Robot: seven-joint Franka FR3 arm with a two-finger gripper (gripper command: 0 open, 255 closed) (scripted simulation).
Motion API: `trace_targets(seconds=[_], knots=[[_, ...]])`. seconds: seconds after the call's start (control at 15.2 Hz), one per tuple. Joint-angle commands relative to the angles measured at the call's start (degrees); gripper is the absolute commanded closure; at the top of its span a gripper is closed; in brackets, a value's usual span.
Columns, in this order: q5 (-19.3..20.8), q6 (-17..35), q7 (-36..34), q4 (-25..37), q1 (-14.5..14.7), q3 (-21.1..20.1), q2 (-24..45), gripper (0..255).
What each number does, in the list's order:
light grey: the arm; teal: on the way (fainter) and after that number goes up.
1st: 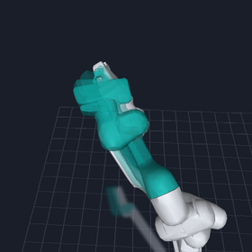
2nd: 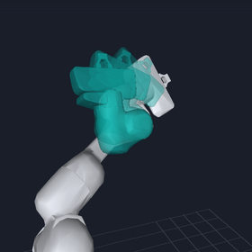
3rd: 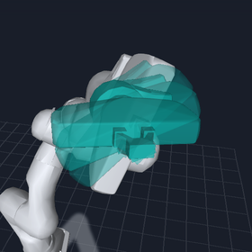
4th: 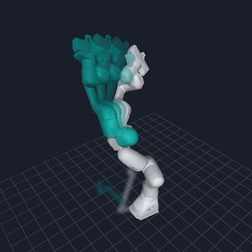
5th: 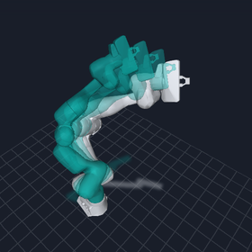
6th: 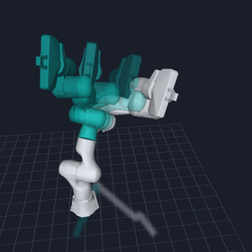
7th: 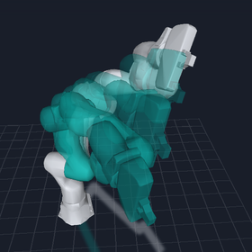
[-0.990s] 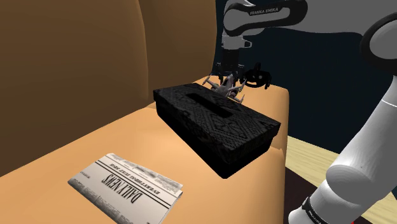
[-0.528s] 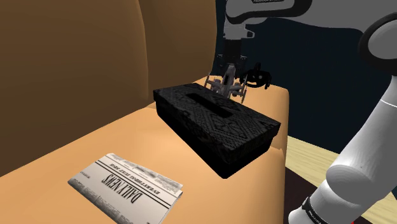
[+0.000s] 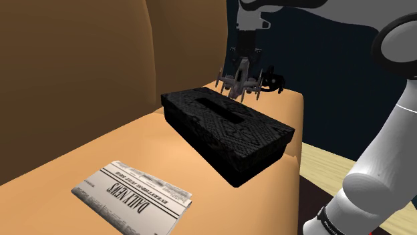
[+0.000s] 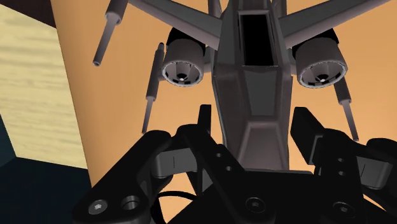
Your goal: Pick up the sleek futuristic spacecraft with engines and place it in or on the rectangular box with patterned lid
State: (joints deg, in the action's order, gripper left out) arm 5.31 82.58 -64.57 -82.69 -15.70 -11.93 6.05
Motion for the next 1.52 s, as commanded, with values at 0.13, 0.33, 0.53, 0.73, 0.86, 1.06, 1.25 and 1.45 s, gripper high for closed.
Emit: trace_targets(seconds=[0.13,0.33,0.53,0.73,0.86,1.06,1.25,1.45], knots=[[0.3,-3.78,0.1,4.99,0.21,-0.1,1.23,255],[0.6,-6.62,0.14,9.01,0.44,-0.19,2.43,255],[0.99,-9.64,0.16,13.47,0.74,-0.29,3.91,255],[1.49,-12.92,0.18,18.54,1.15,-0.41,5.75,255],[1.92,-15.3,0.2,22.38,1.52,-0.49,7.25,255],[1.92,-17.06,-0.88,23.87,2.37,-0.92,7.06,255],[0.54,-15.46,-4.24,17.27,3.71,-2.13,2.21,255],[-0.75,-14.54,-7.69,12.39,5.28,-3.45,-1.63,255]])
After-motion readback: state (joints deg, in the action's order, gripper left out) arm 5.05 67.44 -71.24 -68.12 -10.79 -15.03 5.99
